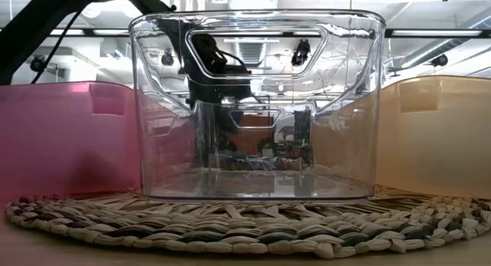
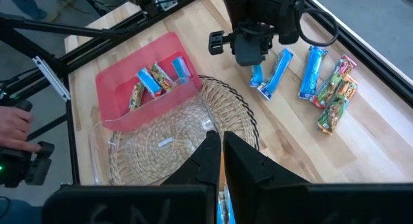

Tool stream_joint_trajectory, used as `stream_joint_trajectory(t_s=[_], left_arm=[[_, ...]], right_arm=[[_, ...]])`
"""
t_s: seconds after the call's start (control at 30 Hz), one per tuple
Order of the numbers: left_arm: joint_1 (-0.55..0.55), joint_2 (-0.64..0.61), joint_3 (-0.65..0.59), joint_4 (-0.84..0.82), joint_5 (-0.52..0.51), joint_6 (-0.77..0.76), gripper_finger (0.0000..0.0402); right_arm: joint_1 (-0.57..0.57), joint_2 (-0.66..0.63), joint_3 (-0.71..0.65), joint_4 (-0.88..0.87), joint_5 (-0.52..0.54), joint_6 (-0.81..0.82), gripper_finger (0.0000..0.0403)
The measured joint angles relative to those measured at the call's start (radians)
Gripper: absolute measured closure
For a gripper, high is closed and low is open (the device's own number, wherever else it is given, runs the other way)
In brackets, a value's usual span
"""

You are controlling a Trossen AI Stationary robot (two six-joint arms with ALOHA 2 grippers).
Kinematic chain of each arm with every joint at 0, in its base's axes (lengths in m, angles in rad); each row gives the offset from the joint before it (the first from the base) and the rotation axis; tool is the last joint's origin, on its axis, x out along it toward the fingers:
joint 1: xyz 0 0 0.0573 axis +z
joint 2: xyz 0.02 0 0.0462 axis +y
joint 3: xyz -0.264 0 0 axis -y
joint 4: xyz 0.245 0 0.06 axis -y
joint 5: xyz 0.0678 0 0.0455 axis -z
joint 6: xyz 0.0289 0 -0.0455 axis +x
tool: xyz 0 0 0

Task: Pick and place Granola Bars by type
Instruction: Put the blue granola bar into the transparent bin

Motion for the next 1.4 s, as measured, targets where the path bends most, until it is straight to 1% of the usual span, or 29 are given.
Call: stream_joint_trajectory(t_s=[0.1,0.23,0.3,0.47,0.67,0.73,0.87,1.07,1.2,1.3,1.4], left_arm=[[0.0,-0.02,0.001,-0.008,-0.036,0.0,0.0338],[0.0,-0.034,0.025,-0.018,-0.028,-0.056,0.0338],[-0.002,-0.034,0.054,-0.051,-0.023,-0.093,0.0338],[-0.006,-0.035,0.142,-0.111,-0.019,-0.115,0.0338],[-0.027,-0.035,0.317,-0.218,-0.019,-0.182,0.0338],[-0.043,-0.035,0.387,-0.255,-0.013,-0.212,0.0338],[-0.075,-0.035,0.515,-0.301,0.033,-0.262,0.0338],[-0.135,-0.035,0.662,-0.368,0.034,-0.292,0.0338],[-0.192,-0.035,0.734,-0.425,0.037,-0.324,0.0338],[-0.241,-0.035,0.758,-0.455,0.062,-0.364,0.0338],[-0.293,-0.035,0.771,-0.483,0.062,-0.421,0.0338]], right_arm=[[0.0,0.0,0.0,0.0,0.0,0.0,0.039],[0.0,0.0,0.0,0.0,0.0,-0.004,0.039],[0.0,0.0,0.0,0.0,0.0,-0.004,0.039],[0.0,0.0,0.0,0.0,0.0,-0.005,0.039],[0.0,0.0,0.0,0.0,0.0,-0.01,0.039],[0.0,0.0,0.0,0.0,0.0,-0.015,0.039],[0.0,0.0,0.0,0.0,0.0,-0.027,0.039],[0.0,0.0,0.0,0.0,0.0,-0.026,0.039],[0.0,0.0,0.0,0.0,0.0,-0.038,0.039],[0.0,0.0,0.0,0.0,0.0,-0.048,0.039],[0.0,0.0,0.0,0.0,0.0,-0.055,0.039]])
